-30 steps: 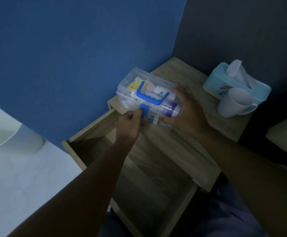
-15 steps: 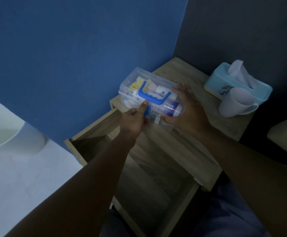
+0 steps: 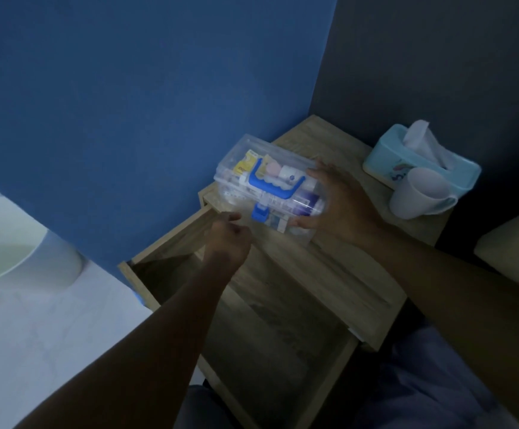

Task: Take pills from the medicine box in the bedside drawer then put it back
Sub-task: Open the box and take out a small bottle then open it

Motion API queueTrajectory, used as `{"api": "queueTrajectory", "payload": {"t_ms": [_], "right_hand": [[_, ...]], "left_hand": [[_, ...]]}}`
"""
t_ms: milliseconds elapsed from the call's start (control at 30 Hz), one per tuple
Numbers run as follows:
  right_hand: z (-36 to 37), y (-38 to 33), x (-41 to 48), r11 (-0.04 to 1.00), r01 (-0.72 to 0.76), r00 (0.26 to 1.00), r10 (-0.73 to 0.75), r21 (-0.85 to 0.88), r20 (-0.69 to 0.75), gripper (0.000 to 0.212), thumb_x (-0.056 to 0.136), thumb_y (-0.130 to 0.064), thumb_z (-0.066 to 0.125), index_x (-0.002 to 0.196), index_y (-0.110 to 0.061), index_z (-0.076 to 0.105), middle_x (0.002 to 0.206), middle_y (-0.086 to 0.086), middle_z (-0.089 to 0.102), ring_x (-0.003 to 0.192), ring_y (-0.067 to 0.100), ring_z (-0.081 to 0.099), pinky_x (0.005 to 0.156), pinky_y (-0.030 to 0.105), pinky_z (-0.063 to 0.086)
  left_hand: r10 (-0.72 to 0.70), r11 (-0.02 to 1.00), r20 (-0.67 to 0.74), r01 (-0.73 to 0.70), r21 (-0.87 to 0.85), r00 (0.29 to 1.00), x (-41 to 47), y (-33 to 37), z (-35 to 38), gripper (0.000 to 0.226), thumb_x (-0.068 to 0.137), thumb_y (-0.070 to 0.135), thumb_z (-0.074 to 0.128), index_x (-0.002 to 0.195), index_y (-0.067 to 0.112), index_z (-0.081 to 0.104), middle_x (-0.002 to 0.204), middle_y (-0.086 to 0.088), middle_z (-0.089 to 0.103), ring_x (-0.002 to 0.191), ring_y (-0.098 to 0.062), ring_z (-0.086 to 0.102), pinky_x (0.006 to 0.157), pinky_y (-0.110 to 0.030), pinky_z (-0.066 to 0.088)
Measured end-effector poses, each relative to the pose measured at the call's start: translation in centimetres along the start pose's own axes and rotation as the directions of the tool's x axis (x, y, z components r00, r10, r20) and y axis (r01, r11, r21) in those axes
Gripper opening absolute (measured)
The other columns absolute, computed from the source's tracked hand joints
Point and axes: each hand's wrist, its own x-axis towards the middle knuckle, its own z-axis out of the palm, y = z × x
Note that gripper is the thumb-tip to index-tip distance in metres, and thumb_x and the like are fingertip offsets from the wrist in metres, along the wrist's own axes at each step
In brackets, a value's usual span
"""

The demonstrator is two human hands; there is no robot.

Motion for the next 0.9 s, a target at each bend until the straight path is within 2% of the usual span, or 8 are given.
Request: {"api": "queueTrajectory", "payload": {"t_ms": [67,133,267,400,500,567,767,900], "right_hand": [[-2.1,-0.3,0.7,1.0,-0.009,0.999,0.008,0.029,0.046,0.107,0.059,-0.052,0.092,0.149,-0.021,0.043,0.148,0.002,0.052,0.133,0.021,0.052,0.108,0.037,0.046],[-4.3,-0.9,1.5,0.991,-0.044,0.999,0.04,0.125,0.035,0.104,0.059,-0.045,0.091,0.147,-0.022,0.041,0.135,-0.003,0.057,0.122,0.016,0.057,0.1,0.036,0.05],[-7.8,-0.6,3.5,0.954,-0.018,0.98,0.076,0.298,-0.184,0.064,0.075,-0.026,0.082,0.134,-0.027,0.057,0.127,-0.007,0.064,0.116,0.011,0.061,0.095,0.025,0.05],[-7.4,1.6,5.0,0.922,-0.124,0.901,0.259,0.366,-0.348,0.038,0.092,-0.017,0.067,0.13,-0.017,0.061,0.121,0.0,0.067,0.107,0.017,0.065,0.074,0.013,0.047],[-4.7,2.6,5.3,0.868,-0.204,0.856,0.383,0.453,-0.348,0.052,0.094,-0.007,0.062,0.144,-0.013,0.047,0.134,0.006,0.06,0.115,0.02,0.062,0.084,0.011,0.05],[-2.5,2.8,5.2,0.835,-0.244,0.868,0.415,0.493,-0.273,0.067,0.093,-0.006,0.062,0.152,-0.017,0.034,0.144,0.007,0.055,0.128,0.023,0.057,0.101,0.027,0.048],[0.8,2.6,5.9,0.697,-0.534,0.806,0.59,0.479,0.04,0.068,0.099,-0.022,0.05,0.159,-0.012,0.02,0.155,0.013,0.044,0.137,0.032,0.049,0.11,0.033,0.041],[0.4,0.9,6.9,0.896,-0.309,0.872,0.4,0.317,-0.281,0.059,0.093,-0.012,0.058,0.149,-0.005,0.041,0.153,0.019,0.041,0.143,0.032,0.038,0.118,0.04,0.035]], "left_hand": [[0.145,0.983,-0.086,-0.134,0.127,0.986,-0.2,0.0,-0.4,0.036,0.093,0.015,0.055,0.129,0.02,0.053,0.109,-0.003,0.064,0.09,-0.013,0.063,0.064,-0.022,0.047],[0.339,0.926,-0.14,-0.303,0.224,0.93,-0.3,0.4,-1.0,0.04,0.092,0.009,0.053,0.131,0.018,0.05,0.129,-0.006,0.052,0.109,-0.015,0.054,0.084,-0.027,0.049],[0.601,0.729,0.029,-0.563,0.389,0.799,0.7,2.0,-1.9,0.07,0.086,0.002,0.052,0.151,0.01,0.029,0.158,-0.012,0.025,0.145,-0.025,0.025,0.118,-0.038,0.026],[0.572,0.485,0.29,-0.601,0.635,0.767,2.5,2.1,-2.1,0.082,0.088,0.009,0.052,0.155,0.005,0.004,0.165,-0.014,0.0,0.152,-0.026,-0.003,0.123,-0.042,0.01],[0.531,0.431,0.303,-0.561,0.707,0.791,2.9,1.2,-1.7,0.081,0.09,0.01,0.046,0.155,0.006,-0.002,0.164,-0.013,-0.007,0.152,-0.025,-0.009,0.124,-0.041,0.008],[0.532,0.394,0.298,-0.543,0.742,0.793,3.1,1.0,-1.4,0.083,0.089,0.01,0.045,0.155,0.007,-0.006,0.164,-0.012,-0.01,0.151,-0.026,-0.011,0.124,-0.042,0.006],[0.546,0.3,0.336,-0.554,0.777,0.767,3.5,0.8,-1.8,0.084,0.087,0.016,0.041,0.154,0.005,-0.009,0.164,-0.016,-0.009,0.151,-0.029,-0.011,0.124,-0.044,0.003],[0.566,0.292,0.33,-0.558,0.777,0.755,3.4,0.7,-1.7,0.081,0.088,0.015,0.037,0.153,0.004,-0.01,0.163,-0.017,-0.01,0.151,-0.03,-0.012,0.124,-0.043,0.002]]}}
